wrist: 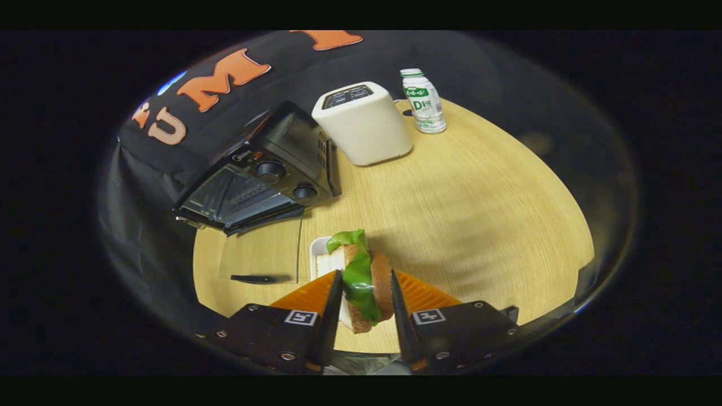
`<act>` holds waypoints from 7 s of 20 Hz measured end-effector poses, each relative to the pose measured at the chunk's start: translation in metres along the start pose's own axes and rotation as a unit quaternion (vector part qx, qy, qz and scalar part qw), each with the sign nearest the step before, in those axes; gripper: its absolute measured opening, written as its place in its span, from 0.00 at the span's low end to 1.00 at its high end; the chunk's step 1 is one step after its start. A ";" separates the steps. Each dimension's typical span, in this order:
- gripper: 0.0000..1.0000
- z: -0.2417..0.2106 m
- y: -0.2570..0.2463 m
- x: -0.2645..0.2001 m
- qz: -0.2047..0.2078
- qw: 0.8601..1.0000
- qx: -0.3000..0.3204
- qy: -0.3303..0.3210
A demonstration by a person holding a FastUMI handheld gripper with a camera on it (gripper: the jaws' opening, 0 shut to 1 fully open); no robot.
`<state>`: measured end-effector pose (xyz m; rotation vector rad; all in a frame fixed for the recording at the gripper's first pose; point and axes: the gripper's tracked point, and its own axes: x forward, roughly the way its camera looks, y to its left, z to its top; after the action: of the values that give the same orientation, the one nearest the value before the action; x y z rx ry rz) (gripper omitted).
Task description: Open the toaster oven, put the food inside, and close the toaster oven door.
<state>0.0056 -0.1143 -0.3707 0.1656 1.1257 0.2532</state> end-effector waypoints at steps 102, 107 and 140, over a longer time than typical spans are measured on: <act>0.99 -0.128 0.190 0.101 -0.102 0.969 -0.153 -0.166; 0.99 -0.116 0.197 0.111 -0.101 0.966 -0.173 -0.162; 0.99 0.050 0.266 0.014 -0.064 0.929 -0.200 -0.304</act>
<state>0.0256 0.1444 -0.2938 -0.1867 0.4488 0.2840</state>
